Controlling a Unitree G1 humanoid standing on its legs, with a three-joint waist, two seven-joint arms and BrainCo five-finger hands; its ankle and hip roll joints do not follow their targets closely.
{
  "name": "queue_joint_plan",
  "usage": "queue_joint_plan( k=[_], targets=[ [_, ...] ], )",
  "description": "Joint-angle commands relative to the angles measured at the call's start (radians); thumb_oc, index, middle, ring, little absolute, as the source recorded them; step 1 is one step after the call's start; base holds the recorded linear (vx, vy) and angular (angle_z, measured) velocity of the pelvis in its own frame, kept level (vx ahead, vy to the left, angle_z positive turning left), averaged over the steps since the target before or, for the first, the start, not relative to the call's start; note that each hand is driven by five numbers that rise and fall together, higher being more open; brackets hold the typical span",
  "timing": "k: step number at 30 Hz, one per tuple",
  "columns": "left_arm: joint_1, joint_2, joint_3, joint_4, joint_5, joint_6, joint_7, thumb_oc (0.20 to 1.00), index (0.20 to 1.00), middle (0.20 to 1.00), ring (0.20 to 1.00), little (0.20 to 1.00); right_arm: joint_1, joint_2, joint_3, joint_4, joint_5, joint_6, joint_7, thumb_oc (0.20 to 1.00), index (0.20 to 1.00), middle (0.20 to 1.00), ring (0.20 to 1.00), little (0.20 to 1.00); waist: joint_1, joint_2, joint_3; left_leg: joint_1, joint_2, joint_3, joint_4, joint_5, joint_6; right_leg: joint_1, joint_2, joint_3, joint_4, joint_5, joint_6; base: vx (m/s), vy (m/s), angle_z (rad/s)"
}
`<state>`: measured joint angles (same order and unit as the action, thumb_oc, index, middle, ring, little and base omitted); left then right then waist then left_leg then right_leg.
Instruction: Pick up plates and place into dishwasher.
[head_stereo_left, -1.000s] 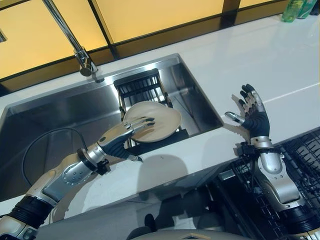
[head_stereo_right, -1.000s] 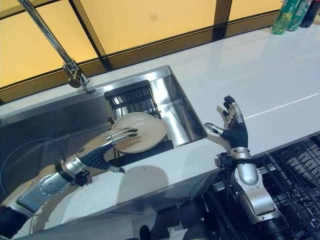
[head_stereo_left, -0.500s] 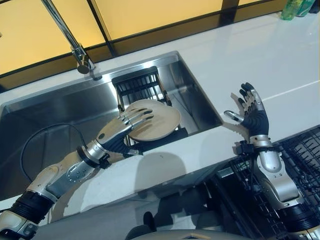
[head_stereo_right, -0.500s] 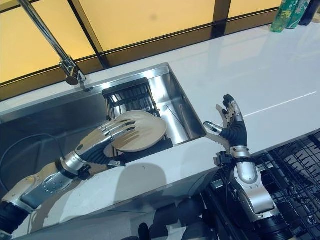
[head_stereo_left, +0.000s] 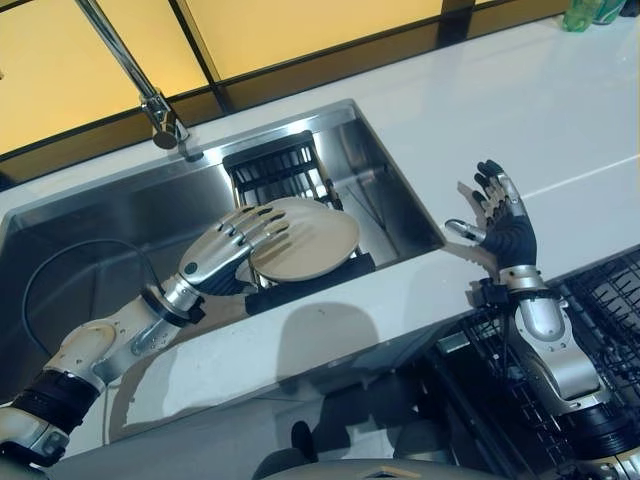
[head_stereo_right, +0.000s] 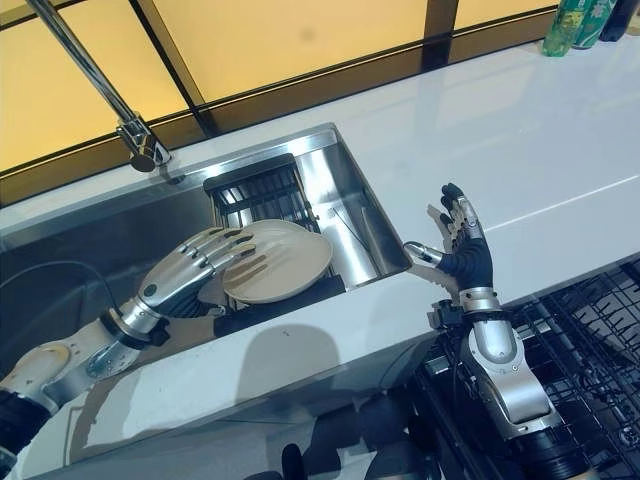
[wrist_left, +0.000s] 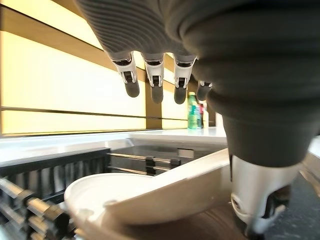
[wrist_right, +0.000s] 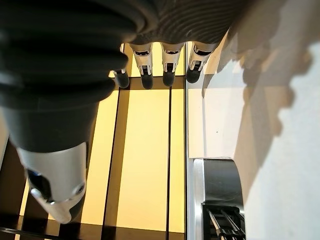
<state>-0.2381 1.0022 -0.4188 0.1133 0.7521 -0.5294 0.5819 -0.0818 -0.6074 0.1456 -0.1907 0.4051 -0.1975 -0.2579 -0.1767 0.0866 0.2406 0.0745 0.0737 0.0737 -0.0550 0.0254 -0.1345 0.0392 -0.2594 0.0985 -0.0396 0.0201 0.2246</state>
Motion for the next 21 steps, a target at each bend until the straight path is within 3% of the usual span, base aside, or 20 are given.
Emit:
queue_joint_plan(
  k=[1,13,21],
  targets=[
    [-0.06,0.016,-0.031,0.04,0.002,-0.002,0.022,1.0,1.0,1.0,1.0,1.0,-0.001,-0.028,0.039,0.032,0.025,-0.011,-0.015,1.0,1.0,1.0,1.0,1.0,-0.005,-0.008,-0.001,-0.045,-0.095,0.019,0.116,-0.151,0.111,-0.163,0.048,0.021,0.137,-0.003,-0.02,-0.02,-0.009,-0.04],
    [-0.134,-0.048,-0.105,0.072,0.043,0.066,0.108,1.0,1.0,1.0,1.0,1.0,-0.057,-0.038,0.059,0.037,0.019,-0.001,-0.025,1.0,1.0,1.0,1.0,1.0,-0.028,-0.004,0.057,-0.09,-0.091,0.027,0.138,-0.141,0.106,-0.219,0.063,0.049,0.162,0.002,-0.03,-0.02,0.011,-0.03],
    [-0.236,-0.056,-0.201,0.144,0.037,0.09,0.089,1.0,1.0,1.0,1.0,1.0,-0.114,-0.039,0.077,0.044,0.006,-0.007,-0.047,1.0,1.0,1.0,1.0,1.0,-0.041,-0.014,0.11,-0.149,-0.08,0.024,0.143,-0.119,0.1,-0.283,0.079,0.057,0.177,0.017,-0.043,-0.08,0.004,-0.01]
  ],
)
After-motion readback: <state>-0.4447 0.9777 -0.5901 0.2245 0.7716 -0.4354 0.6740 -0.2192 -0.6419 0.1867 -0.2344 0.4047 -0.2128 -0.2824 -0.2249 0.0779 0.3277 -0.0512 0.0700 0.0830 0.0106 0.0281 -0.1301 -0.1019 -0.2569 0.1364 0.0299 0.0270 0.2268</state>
